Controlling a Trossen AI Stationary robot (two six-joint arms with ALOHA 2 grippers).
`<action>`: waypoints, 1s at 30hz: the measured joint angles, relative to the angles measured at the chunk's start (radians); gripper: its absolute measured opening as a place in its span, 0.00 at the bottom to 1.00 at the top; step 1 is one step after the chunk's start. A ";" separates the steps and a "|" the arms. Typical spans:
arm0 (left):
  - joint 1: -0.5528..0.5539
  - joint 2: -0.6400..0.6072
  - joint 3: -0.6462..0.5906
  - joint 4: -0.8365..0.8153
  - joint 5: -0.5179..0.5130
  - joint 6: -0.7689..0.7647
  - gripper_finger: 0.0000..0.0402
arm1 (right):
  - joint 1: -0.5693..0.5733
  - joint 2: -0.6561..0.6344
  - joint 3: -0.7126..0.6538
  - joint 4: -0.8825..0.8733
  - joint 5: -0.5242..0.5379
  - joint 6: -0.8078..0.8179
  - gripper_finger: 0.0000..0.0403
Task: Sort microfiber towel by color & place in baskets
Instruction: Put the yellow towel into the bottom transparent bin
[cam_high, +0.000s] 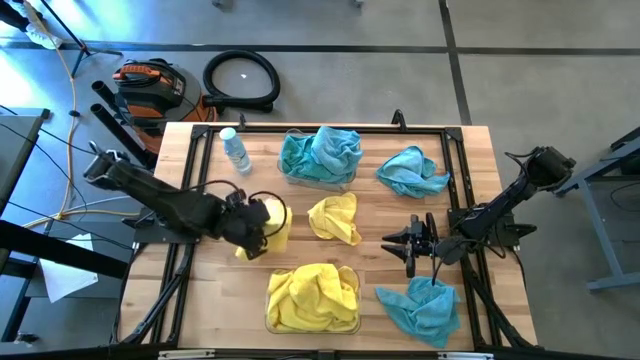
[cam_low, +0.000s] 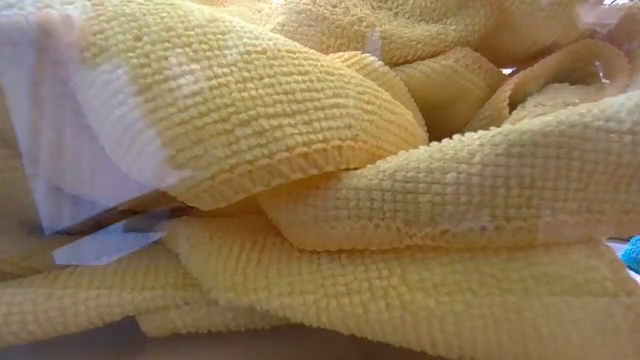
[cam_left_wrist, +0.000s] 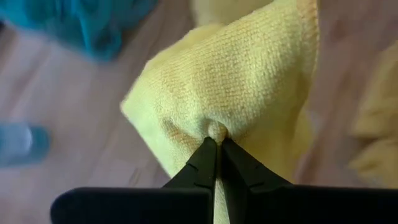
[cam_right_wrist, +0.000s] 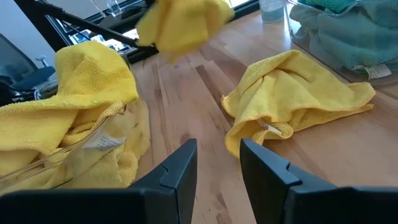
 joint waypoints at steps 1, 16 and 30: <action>-0.018 0.003 0.041 -0.017 -0.016 0.000 0.00 | 0.000 0.000 0.000 0.000 0.000 0.000 0.29; -0.235 0.304 0.608 -0.110 -0.096 0.135 0.00 | 0.000 0.000 0.000 -0.001 0.000 0.000 0.29; -0.272 0.610 0.820 -0.102 0.044 0.178 0.00 | 0.000 0.000 0.000 -0.001 0.000 0.002 0.29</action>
